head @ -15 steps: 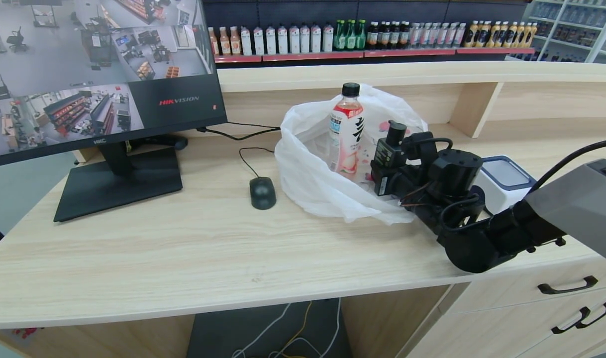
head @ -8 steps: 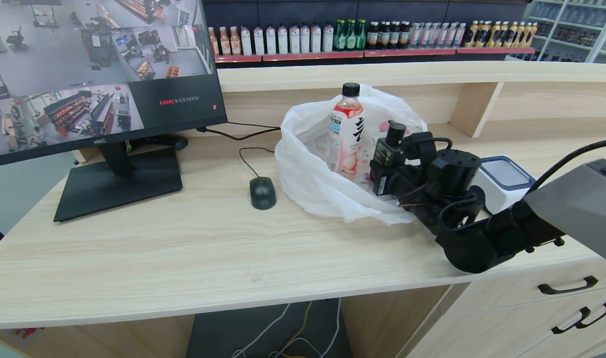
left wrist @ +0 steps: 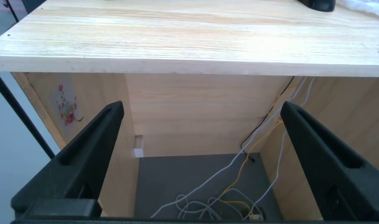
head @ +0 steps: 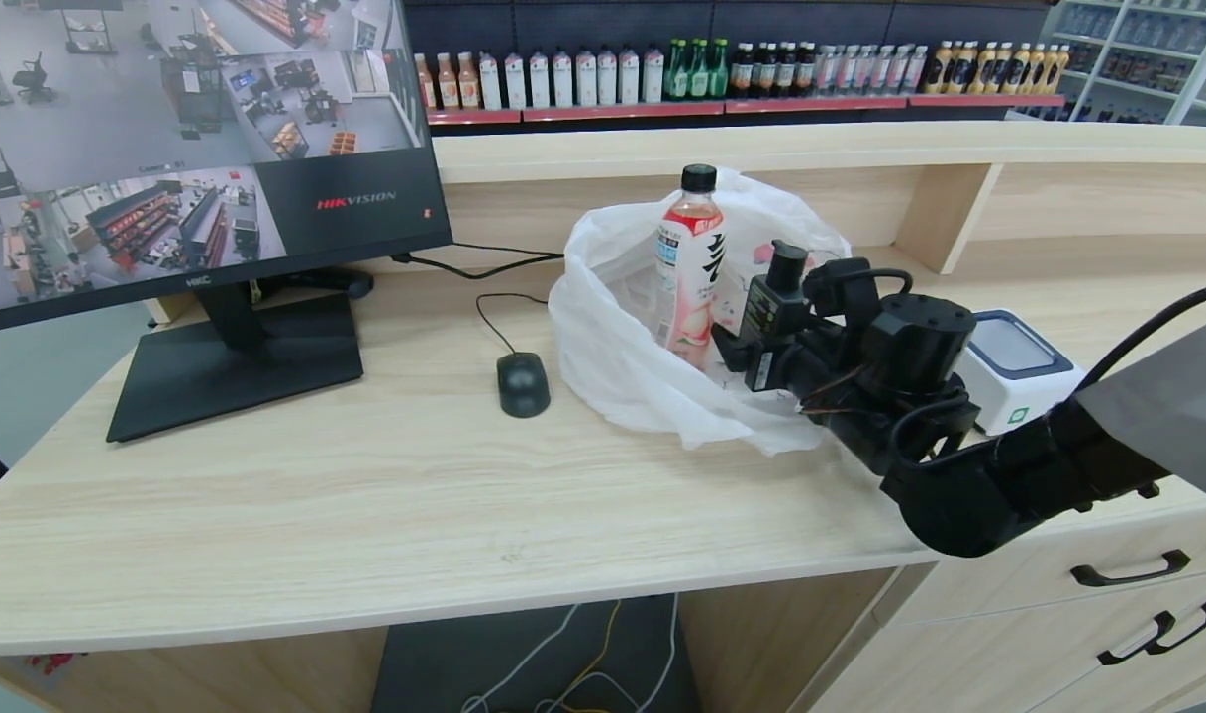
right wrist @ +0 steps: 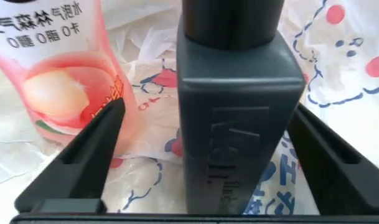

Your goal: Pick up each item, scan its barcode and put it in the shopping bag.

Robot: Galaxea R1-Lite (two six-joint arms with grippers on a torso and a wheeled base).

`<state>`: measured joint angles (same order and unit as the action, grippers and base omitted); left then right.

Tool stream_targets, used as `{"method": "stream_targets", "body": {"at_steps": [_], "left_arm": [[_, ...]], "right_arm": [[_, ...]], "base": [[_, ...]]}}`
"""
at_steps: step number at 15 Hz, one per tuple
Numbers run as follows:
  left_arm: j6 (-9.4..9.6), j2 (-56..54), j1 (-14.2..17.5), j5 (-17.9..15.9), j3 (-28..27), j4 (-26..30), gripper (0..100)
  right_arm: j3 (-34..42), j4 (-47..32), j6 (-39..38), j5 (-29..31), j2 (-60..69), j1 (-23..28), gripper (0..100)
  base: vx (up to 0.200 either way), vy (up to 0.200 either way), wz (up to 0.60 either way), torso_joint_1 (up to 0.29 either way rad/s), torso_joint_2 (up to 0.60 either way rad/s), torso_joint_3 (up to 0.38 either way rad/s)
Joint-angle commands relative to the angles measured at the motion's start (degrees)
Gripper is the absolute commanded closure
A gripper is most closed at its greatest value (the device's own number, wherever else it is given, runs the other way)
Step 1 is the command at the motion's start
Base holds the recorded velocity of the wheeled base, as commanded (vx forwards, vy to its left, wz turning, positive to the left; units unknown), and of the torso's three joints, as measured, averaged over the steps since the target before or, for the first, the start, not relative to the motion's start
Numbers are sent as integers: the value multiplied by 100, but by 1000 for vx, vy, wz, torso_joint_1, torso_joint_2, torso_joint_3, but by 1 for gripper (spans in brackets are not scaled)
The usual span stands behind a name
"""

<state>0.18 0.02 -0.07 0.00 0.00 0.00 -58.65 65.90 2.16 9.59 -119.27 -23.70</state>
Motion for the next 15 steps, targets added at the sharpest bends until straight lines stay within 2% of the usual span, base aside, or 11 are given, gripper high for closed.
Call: {"method": "stream_targets", "body": {"at_steps": [1,6,10,12,13,15], "left_arm": [[-1,-2,-1,0,0,0,0],[-1,-2,7,0,0,0,0],[8,-2,7,0,0,0,0],[-1,-2,7,0,0,0,0],[-1,-2,7,0,0,0,0],[-1,-2,-1,0,0,0,0]], "right_arm": [[161,10,13,16,361,-56,0],[961,19,-233,746,1407,-399,0],[2437,19,-207,957,3121,-539,0],[3404,-16,-66,948,4210,-539,0],[4125,-86,-5,939,4975,-539,0],[4942,-675,-5,939,6206,-522,0]], "base": [[0,0,0,0,0,0],[0,0,0,0,0,0],[0,0,0,0,0,0],[0,0,0,0,0,0],[0,0,0,0,0,0],[0,0,0,0,0,0]]}}
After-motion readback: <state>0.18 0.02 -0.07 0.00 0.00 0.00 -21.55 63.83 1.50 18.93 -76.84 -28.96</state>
